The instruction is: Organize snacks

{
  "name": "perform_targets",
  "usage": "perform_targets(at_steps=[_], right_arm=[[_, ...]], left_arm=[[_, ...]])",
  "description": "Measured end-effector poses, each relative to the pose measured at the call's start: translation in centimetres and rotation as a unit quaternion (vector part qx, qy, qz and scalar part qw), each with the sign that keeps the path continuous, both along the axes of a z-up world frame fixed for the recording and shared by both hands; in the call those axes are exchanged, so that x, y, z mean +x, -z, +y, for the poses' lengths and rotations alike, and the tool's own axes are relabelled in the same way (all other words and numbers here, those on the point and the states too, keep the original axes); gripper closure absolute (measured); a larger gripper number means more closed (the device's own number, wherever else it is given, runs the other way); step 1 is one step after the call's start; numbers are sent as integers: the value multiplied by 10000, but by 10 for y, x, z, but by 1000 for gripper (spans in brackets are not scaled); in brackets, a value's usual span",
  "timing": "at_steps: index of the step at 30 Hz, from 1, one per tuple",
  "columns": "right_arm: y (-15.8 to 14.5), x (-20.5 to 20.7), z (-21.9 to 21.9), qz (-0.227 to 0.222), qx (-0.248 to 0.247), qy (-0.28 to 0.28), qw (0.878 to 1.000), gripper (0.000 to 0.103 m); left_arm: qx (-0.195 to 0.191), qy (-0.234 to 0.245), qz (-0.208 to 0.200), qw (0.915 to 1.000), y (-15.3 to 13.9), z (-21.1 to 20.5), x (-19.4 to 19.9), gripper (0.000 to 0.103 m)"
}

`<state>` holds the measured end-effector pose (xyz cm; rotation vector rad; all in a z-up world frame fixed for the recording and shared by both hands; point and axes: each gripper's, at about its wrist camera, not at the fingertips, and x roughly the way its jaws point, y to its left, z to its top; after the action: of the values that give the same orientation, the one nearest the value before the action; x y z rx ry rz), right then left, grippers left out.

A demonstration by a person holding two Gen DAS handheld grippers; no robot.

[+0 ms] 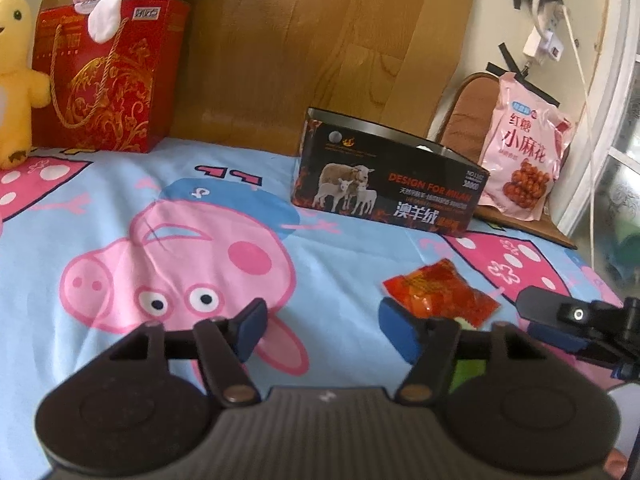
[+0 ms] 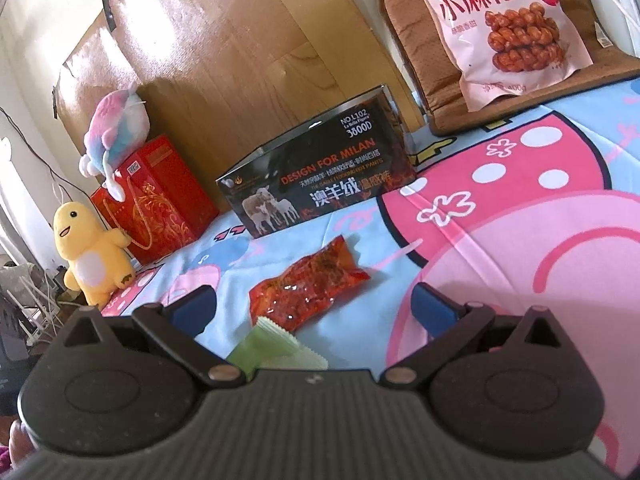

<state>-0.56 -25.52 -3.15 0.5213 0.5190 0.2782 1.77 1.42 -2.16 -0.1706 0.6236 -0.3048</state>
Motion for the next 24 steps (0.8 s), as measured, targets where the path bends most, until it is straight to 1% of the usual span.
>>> perform_targets(at_steps=[1,2,3,7,9,10,13,15,18,24], right_arm=[[0,-3,-1,-9,34,51,10000,0],[1,-5,0,-17,50,108,9999,0],[1,-8,1,-27,35,161,9999,0],[-2,-13,12,-31,-313,290,9991,0],[-3,-11,15,5,-426,356,9985,0],[-3,-10,15,11,-453,367,9983,0],[-3,-8,16,28,-542,391,9978,0],[-3,-9,16,23,-519,398,9979,0],[-3,-10,14,8,-455,406,9981,0],[-3,-10,15,7,-454,410,9981,0]], left_arm=[[26,17,-62,10000,-1,-1,-2,28],[60,29,-124,9999,-2,-3,-4,21],[107,42,-189,9998,-3,-4,-5,18],[367,217,-432,9982,-5,-14,-13,17],[447,263,-563,9971,-7,-17,-16,9],[460,278,-634,9965,-8,-18,-19,7],[438,273,-654,9965,-8,-18,-20,5],[336,293,-581,9973,-8,-15,-18,1],[110,346,-602,9975,-8,-10,-19,0],[289,265,-784,9962,-10,-15,-25,0]])
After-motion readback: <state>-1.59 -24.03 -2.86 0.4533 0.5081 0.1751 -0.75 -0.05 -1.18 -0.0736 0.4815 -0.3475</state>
